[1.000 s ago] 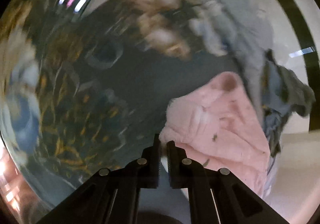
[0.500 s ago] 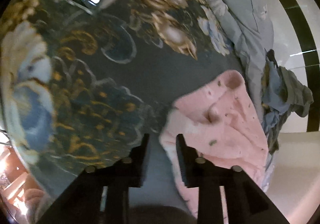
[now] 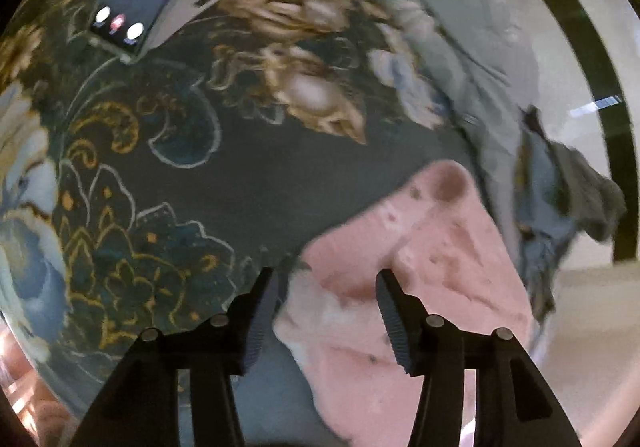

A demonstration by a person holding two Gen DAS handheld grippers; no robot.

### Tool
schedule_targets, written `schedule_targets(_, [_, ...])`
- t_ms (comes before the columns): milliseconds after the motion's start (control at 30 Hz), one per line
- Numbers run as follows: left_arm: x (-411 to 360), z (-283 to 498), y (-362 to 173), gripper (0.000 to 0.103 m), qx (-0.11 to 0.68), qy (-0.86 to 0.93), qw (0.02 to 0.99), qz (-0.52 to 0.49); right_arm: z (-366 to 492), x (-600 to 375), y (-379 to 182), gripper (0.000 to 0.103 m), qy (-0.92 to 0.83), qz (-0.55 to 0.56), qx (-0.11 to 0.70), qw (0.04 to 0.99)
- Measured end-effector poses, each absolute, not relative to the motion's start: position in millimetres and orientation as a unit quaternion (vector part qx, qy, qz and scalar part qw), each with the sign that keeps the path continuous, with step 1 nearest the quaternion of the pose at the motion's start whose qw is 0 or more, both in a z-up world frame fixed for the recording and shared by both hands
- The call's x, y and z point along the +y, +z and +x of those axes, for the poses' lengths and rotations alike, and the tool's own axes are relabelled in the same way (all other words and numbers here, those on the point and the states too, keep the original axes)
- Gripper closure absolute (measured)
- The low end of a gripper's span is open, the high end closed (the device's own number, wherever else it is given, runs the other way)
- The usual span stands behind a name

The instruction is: Fold clothes

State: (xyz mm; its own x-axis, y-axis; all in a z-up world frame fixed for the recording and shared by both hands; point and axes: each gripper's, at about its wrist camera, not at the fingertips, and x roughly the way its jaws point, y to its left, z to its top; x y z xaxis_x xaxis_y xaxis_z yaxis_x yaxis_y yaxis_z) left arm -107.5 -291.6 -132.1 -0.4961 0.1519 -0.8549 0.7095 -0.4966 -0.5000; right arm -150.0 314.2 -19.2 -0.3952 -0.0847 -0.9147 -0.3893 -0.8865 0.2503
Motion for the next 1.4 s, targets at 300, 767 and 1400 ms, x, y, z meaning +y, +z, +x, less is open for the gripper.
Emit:
schedule_targets(300, [-278, -89, -151, 0.048, 0.486, -0.705, 0.325, 0.401, -317, -9, -49, 0.065, 0.774, -0.602, 0.085, -0.174])
schedule_targets(767, [-281, -80, -141, 0.048, 0.461, -0.733, 0.351, 0.357, -368, -199, -126, 0.060, 0.749, -0.640, -0.099, -0.138])
schedule_targets(1400, [-277, -92, -139, 0.048, 0.452, -0.751, 0.326, 0.354, -478, -244, -54, 0.103, 0.810, -0.553, -0.128, -0.144])
